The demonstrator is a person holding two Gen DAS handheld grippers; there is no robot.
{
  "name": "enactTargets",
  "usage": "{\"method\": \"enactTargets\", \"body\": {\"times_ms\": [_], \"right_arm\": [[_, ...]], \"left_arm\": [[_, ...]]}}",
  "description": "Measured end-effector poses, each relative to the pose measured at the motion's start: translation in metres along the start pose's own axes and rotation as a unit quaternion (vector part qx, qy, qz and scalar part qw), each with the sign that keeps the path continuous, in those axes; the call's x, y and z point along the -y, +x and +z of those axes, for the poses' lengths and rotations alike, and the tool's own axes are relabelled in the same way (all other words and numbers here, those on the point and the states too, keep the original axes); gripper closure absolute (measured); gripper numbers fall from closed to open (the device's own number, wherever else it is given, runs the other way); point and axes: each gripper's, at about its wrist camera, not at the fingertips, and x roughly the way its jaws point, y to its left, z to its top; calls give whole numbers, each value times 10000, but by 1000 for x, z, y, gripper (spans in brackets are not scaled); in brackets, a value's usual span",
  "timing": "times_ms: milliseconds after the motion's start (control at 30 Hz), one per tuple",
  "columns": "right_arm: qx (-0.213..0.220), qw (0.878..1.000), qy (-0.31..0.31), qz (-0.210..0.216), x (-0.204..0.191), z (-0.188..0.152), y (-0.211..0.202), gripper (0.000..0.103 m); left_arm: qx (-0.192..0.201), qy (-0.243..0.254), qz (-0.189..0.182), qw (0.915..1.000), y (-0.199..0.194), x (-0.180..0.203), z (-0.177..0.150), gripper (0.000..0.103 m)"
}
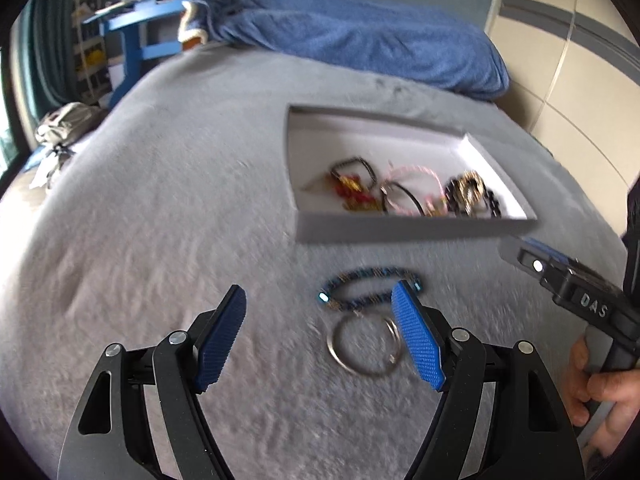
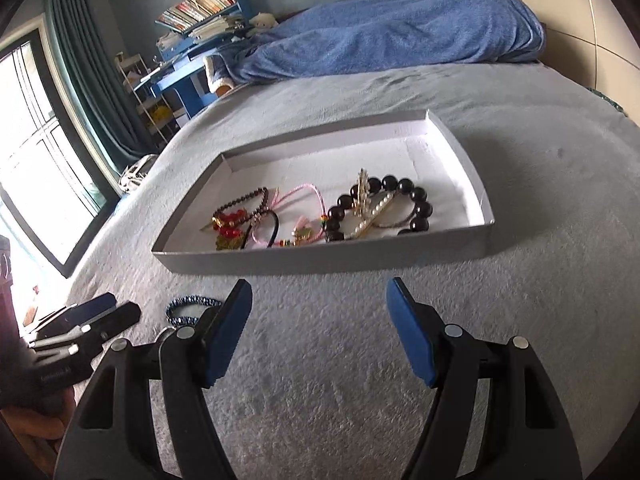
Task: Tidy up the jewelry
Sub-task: 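Withdraw from the tray and grasp the silver bangle with the left gripper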
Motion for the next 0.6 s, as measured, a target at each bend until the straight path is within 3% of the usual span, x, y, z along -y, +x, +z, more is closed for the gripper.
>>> {"method": "enactTargets", "body": {"times_ms": [433,600], "right_arm": [[-69,9998,173,10,8,-3,1,34],[-99,9998,187,26,9,-3,2,34]], "left_arm": [[-563,695,116,9959,20,32,-20,28],[-791,728,222,9940,30,32,-24,42]]}}
